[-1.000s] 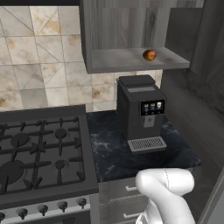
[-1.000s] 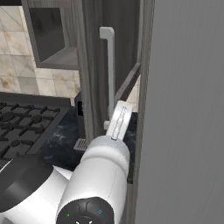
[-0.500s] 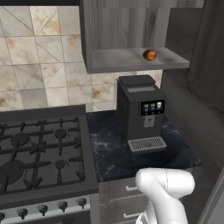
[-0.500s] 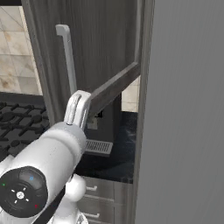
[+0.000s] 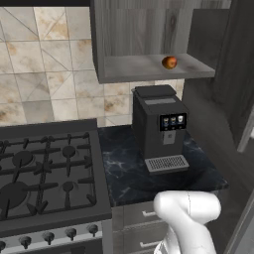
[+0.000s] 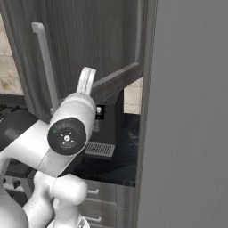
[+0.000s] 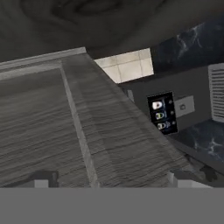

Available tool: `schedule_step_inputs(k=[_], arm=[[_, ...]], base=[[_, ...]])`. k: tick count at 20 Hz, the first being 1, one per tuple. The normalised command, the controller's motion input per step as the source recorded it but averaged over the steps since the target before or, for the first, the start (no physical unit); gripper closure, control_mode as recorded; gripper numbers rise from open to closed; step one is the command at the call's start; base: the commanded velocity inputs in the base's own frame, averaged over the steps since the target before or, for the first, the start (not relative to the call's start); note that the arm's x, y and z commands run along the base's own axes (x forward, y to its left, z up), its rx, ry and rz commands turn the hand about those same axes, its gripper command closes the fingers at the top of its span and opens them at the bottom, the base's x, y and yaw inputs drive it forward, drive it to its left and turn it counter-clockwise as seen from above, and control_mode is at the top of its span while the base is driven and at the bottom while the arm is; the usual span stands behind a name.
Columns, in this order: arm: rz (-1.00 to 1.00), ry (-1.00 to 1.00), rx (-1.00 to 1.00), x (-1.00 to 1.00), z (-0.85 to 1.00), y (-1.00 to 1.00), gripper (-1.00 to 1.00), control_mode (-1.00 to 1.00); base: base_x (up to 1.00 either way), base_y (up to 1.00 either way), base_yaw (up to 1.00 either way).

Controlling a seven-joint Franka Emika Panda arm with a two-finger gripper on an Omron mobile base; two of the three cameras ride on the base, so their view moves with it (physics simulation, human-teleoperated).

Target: Pick the mango from the counter and place it in the cabinet. Then close the cabinet.

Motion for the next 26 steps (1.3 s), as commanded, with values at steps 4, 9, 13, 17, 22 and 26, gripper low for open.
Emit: schedule_step_inputs(k=[4,9,13,17,22,26], arm=[[0.39,-0.01,0.11,1.00,-0.04,0.06,-1.00,-1.00],[0.46,-0.09,0.09,1.00,-0.01,0.48,-1.00,-1.00],[0.23,-0.12,0.01,1.00,0.00,0.94,-1.00,-1.00],[0.04,-0.11,-0.01,1.00,0.00,1.00,-1.00,-1.00],[-0.02,-0.11,-0.08,1.00,0.00,1.00,-1.00,-1.00],[-0.12,-0.03,-0.20,1.00,0.00,1.00,-1.00,-1.00]], base=[[0.00,0.00,0.00],[0.00,0.00,0.00],[0.00,0.00,0.00],[0.00,0.00,0.00],[0.00,0.00,0.00],[0.00,0.00,0.00]])
